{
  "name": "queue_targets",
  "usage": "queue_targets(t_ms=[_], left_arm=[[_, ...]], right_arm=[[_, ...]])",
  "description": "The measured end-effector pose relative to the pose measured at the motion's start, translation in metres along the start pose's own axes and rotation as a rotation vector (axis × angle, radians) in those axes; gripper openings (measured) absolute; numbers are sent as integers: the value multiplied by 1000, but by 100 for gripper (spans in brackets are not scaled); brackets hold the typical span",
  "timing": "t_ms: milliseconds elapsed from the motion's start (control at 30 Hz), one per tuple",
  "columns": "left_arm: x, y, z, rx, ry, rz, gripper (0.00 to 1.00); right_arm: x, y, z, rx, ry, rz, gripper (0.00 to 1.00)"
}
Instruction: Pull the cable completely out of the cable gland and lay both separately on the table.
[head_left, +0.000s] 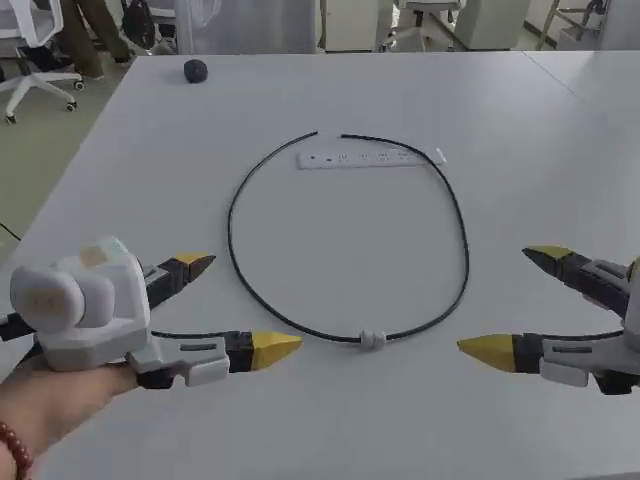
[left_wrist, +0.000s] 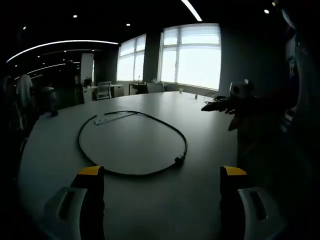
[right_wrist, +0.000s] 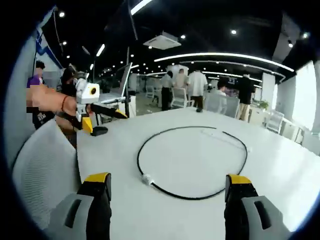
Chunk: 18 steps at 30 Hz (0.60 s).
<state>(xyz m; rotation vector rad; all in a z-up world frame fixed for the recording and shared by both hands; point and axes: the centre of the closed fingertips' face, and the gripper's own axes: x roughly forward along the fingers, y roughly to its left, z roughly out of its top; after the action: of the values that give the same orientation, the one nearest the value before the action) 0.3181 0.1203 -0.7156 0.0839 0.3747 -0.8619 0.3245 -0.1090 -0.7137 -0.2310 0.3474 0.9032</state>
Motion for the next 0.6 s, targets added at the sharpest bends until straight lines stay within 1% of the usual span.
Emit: queue_targets(t_ms=[67, 133, 333, 433, 600], left_arm=[[-1, 0, 1, -5, -4, -1, 97], [-1, 1, 0, 4, 2, 5, 97], [1, -1, 0, 10, 6, -1, 97], [1, -3, 1, 10, 1, -3, 97], [1, -6, 1, 11, 5, -10, 97]], right_arm=[[0, -1, -2, -12, 12, -2, 92], [-1, -2, -2, -10, 11, -2, 92], [-1, -2, -2, -17, 14, 2, 92], [-4, -3, -2, -19, 16, 0, 91], [-8, -1, -2, -19, 14, -6, 92]])
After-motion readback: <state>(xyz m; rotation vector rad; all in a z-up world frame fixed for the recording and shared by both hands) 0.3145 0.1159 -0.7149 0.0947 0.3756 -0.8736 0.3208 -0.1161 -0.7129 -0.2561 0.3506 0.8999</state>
